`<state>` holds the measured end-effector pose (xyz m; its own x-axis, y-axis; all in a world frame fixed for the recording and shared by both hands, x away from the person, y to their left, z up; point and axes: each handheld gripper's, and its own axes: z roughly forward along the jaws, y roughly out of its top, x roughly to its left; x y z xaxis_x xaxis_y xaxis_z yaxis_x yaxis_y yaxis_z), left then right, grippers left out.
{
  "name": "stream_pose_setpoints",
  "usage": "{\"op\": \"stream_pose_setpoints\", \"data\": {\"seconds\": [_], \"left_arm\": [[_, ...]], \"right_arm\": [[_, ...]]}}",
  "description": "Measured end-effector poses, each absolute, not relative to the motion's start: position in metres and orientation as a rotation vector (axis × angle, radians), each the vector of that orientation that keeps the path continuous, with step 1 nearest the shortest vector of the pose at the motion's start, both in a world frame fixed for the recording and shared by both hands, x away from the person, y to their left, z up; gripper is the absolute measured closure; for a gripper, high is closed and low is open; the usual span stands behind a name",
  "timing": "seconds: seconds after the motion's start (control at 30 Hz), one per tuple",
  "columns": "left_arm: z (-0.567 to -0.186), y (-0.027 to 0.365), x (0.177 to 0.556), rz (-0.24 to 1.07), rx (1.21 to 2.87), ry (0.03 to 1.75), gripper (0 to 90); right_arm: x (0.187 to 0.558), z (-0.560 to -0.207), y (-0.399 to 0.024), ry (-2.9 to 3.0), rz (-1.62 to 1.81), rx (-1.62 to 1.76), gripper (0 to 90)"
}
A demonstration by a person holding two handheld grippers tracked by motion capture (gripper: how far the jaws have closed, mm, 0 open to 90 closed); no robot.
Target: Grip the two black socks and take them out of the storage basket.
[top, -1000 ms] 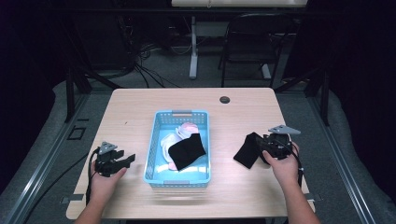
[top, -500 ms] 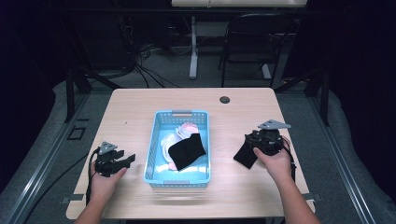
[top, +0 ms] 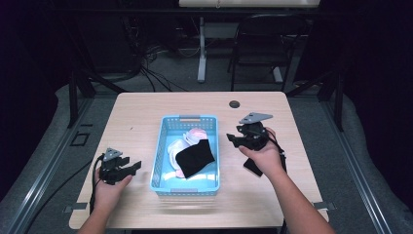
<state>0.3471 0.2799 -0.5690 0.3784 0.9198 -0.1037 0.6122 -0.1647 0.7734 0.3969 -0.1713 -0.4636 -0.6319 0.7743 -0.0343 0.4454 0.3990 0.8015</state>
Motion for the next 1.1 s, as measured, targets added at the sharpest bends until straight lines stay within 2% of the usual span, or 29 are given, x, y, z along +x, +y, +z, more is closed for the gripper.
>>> {"op": "stream_pose_setpoints", "data": {"seconds": [0.4,1.1], "left_arm": [[-0.569,0.28,0.347,0.512,1.876,1.323,43.4],[-0.568,0.282,0.348,0.513,1.872,1.318,43.5]], "right_arm": [[0.421,-0.459,-0.121,2.395,1.115,0.949,48.5],[0.453,-0.497,-0.069,2.664,0.872,0.955,48.4]]}}
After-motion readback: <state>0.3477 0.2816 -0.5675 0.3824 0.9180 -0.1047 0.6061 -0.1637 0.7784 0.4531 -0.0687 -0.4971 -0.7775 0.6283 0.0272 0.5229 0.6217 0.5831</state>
